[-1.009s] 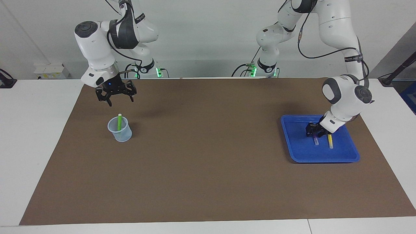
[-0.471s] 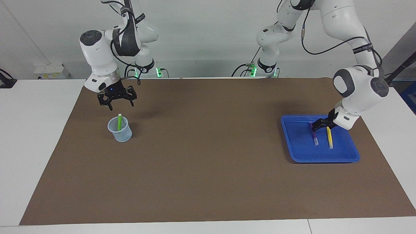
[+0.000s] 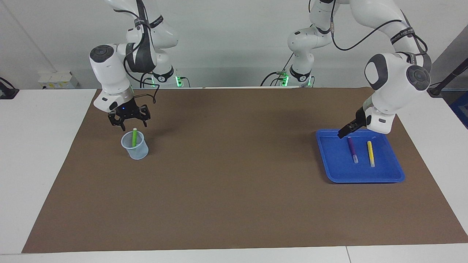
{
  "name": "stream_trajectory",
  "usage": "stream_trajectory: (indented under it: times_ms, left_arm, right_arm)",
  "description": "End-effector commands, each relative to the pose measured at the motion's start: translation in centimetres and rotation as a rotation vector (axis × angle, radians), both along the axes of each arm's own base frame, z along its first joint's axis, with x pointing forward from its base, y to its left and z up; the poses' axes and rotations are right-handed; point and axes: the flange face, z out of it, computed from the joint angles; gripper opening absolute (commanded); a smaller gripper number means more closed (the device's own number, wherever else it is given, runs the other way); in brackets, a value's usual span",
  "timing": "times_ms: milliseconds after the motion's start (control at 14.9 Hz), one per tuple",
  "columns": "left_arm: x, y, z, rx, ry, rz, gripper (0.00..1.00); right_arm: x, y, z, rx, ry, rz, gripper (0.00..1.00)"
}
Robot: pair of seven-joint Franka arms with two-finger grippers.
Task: Right arm passes pens to left for tray arrangement
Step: 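Lift the left gripper from the tray toward the center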
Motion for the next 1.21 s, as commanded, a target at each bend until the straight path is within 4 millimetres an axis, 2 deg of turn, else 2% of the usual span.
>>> stream_trajectory:
  times_ms: [0, 202, 336, 471, 606, 875, 1009, 1144]
  left_arm:
    - [-1.3, -2.1, 2.2, -0.040, 0.025, 0.113, 1.00]
    - [-2.4, -5.2, 5.5, -0.068, -0.020, 0.147, 1.00]
    - [-3.5, -6.0, 8.3, -0.114, -0.060, 0.166, 1.00]
    - [-4.7, -7.4, 10.7, -0.139, -0.072, 0.259, 1.00]
    - [-5.2, -9.8, 11.3, -0.173, -0.048, 0.362, 1.00]
    - [-7.7, -16.3, 13.7, -0.174, -0.028, 0.496, 1.00]
    - [-8.8, -17.7, 16.1, -0.213, -0.030, 0.537, 1.00]
    - [-9.2, -18.5, 17.1, -0.260, 0.007, 0.602, 1.00]
  right_arm:
    - [0.0, -0.6, -0.5, -0.017, -0.005, 0.017, 0.88]
    - [0.0, -0.6, -0.5, -0.017, -0.002, 0.019, 0.84]
    - [-0.1, -0.6, -0.6, -0.016, 0.000, 0.017, 0.79]
    - [0.0, -0.6, -0.9, -0.017, 0.006, 0.017, 0.75]
    - [0.0, -0.6, -0.9, -0.017, 0.006, 0.017, 0.74]
    - [-0.2, -0.6, -1.8, -0.017, 0.023, 0.018, 0.73]
    - [-0.2, -0.6, -1.8, -0.017, 0.023, 0.017, 0.68]
    - [-0.2, -0.6, -1.8, -0.018, 0.023, 0.020, 0.62]
